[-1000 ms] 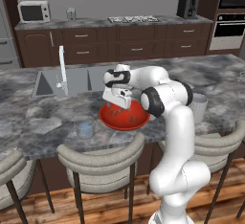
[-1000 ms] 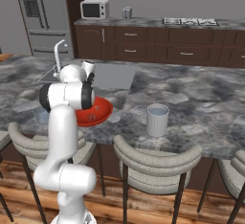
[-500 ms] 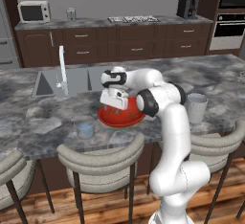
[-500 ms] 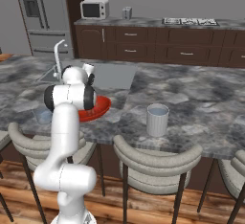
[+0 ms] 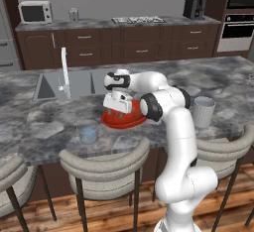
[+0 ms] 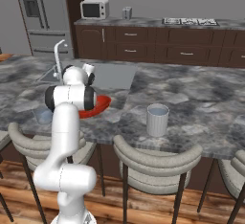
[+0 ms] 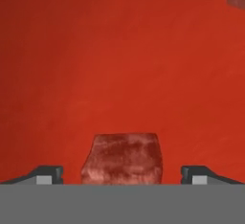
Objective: There are four ice cubes in the ice bowl. Place two ice cubes in each glass of water.
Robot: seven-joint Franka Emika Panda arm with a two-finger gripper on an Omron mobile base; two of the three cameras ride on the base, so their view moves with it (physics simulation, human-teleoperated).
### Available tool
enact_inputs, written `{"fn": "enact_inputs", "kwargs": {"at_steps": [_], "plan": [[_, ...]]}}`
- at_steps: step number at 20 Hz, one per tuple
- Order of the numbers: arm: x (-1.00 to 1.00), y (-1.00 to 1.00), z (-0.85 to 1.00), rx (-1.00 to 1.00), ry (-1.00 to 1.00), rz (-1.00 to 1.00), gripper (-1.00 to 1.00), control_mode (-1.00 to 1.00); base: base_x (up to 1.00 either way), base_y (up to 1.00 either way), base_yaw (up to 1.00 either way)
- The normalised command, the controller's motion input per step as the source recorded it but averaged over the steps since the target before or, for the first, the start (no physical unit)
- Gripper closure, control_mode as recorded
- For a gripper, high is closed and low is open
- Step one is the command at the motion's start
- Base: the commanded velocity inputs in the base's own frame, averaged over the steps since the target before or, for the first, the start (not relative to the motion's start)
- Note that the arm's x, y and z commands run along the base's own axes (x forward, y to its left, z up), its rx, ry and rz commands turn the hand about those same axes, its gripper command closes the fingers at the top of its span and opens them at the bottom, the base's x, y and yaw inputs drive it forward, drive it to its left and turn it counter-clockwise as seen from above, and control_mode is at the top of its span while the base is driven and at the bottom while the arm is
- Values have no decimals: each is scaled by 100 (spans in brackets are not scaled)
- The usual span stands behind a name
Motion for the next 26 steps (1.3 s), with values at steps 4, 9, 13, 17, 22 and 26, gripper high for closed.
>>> {"fn": "enact_inputs", "kwargs": {"at_steps": [4,9,13,17,22,26], "plan": [[-26,-35,-12,0,-1,0,100,-100,0,0,0],[-33,-13,-2,0,-1,0,100,-100,0,0,0],[-19,0,-1,0,-6,0,100,-100,0,0,0],[-11,0,9,0,-8,0,100,-100,0,0,0],[-13,11,47,0,-10,0,100,-100,0,0,0],[-41,59,43,0,-18,0,100,-100,0,0,0]]}}
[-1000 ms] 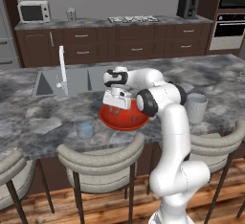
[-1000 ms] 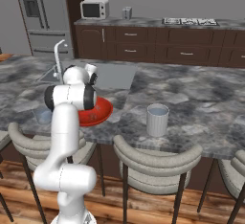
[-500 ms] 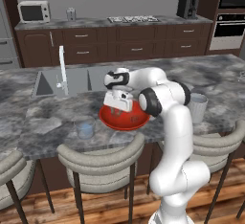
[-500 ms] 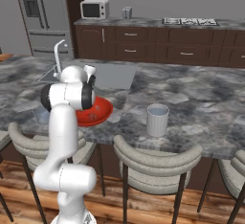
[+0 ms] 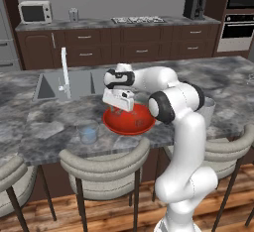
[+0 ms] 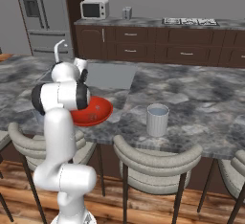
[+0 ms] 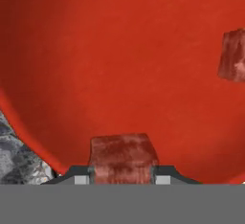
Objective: There are four ice cubes in the ice bowl. Place two ice cubes in each glass of water.
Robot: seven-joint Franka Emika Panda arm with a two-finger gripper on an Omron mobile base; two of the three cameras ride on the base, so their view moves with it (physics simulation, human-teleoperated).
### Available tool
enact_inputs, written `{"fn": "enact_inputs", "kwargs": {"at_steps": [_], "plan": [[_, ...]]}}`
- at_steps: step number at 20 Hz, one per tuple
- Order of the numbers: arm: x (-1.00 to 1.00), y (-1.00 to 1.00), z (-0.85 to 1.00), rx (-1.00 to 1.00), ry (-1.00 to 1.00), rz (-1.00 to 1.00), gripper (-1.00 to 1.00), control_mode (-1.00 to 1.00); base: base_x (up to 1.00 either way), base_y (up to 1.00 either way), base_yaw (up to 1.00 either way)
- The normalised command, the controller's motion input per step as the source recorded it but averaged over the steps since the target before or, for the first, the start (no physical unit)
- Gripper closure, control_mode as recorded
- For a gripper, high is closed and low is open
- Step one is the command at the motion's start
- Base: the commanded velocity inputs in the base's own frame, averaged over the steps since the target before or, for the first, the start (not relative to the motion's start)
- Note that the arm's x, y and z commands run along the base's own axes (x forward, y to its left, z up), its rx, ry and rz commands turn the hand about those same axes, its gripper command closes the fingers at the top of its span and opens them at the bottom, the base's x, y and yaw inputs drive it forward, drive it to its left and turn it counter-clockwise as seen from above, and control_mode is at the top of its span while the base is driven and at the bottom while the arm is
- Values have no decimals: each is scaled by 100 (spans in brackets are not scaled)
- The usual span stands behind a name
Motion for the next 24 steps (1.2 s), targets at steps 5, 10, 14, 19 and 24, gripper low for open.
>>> {"fn": "enact_inputs", "kwargs": {"at_steps": [5,10,14,19,24], "plan": [[-35,42,51,0,-21,0,100,-100,0,0,0],[-15,59,7,0,-14,0,100,-100,0,0,0],[-20,53,8,0,-11,0,100,-100,0,0,0],[-17,50,5,0,-9,0,100,-100,0,0,0],[-13,31,-6,0,-2,0,100,-100,0,0,0]]}}
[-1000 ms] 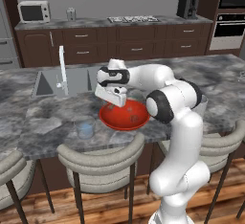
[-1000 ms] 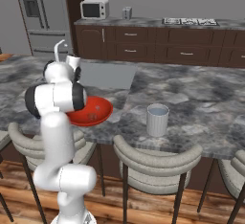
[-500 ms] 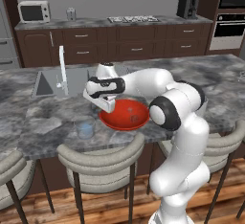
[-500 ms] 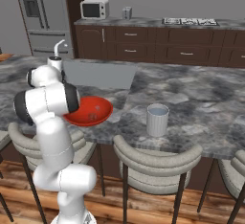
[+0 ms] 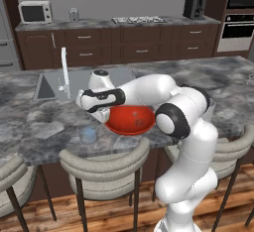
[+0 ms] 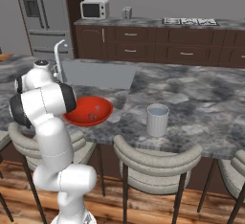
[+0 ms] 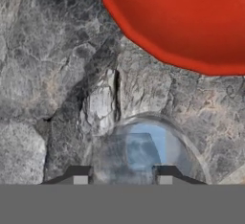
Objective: There are four ice cubes in the ice bowl. Place two ice cubes in each glass of water.
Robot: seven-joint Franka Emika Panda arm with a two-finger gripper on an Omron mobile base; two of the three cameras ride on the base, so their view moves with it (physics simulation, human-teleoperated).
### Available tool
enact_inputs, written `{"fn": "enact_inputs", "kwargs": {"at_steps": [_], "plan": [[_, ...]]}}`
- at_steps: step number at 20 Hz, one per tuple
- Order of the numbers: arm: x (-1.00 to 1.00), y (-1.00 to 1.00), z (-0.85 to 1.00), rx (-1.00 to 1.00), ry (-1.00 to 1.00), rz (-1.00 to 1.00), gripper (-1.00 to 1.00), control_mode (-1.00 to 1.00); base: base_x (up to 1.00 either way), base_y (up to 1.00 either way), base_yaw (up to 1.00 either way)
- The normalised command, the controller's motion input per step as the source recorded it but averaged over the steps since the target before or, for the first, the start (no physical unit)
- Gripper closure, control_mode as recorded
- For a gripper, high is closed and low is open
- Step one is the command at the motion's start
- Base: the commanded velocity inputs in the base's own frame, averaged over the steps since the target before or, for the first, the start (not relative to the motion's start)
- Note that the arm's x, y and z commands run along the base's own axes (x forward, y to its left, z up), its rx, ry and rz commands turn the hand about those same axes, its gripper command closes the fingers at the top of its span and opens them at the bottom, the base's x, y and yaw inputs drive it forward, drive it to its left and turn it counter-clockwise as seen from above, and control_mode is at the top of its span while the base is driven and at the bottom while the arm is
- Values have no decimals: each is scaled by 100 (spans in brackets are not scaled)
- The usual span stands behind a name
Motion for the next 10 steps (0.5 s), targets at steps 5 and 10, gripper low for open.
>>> {"fn": "enact_inputs", "kwargs": {"at_steps": [5,10], "plan": [[-31,-2,-6,0,0,0,100,-100,0,0,0],[-27,-3,-4,0,0,0,100,-100,0,0,0]]}}
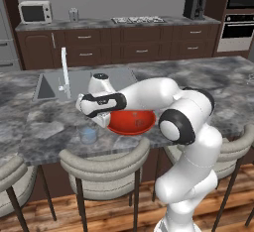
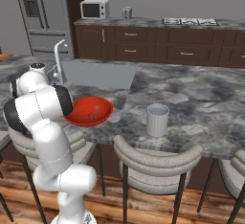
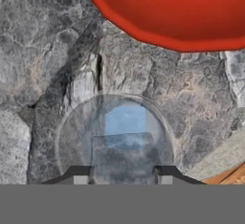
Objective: There are four ice cubes in the ice bowl. Place two ice cubes in each glass of water.
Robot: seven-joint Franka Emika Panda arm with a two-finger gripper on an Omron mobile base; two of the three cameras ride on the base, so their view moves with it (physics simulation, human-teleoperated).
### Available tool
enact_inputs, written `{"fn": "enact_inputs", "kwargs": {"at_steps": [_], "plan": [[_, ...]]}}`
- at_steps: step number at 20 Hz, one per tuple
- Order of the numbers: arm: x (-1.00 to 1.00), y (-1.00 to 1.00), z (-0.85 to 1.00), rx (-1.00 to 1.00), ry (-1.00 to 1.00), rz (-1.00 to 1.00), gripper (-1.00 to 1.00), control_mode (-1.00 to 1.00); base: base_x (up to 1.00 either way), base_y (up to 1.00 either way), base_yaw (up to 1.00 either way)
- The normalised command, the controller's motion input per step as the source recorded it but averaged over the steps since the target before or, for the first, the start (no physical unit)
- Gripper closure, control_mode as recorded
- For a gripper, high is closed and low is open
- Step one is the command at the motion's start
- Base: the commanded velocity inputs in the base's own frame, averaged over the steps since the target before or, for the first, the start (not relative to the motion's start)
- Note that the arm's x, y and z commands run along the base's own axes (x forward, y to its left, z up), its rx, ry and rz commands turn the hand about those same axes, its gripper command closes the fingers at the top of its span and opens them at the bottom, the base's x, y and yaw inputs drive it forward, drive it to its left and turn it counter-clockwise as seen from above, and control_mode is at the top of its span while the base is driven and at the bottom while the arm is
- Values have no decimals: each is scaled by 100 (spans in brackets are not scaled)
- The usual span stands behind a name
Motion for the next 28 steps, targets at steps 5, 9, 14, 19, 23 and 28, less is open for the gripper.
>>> {"fn": "enact_inputs", "kwargs": {"at_steps": [5,9,14,19,23,28], "plan": [[-1,0,-15,0,0,0,100,-100,0,0,0],[1,0,-2,0,0,0,100,-100,0,0,0],[0,0,0,0,0,0,100,-100,0,0,0],[0,0,0,0,0,0,-100,-100,0,0,0],[0,0,0,0,0,0,-100,-100,0,0,0],[0,0,9,0,0,0,-100,-100,0,0,0]]}}
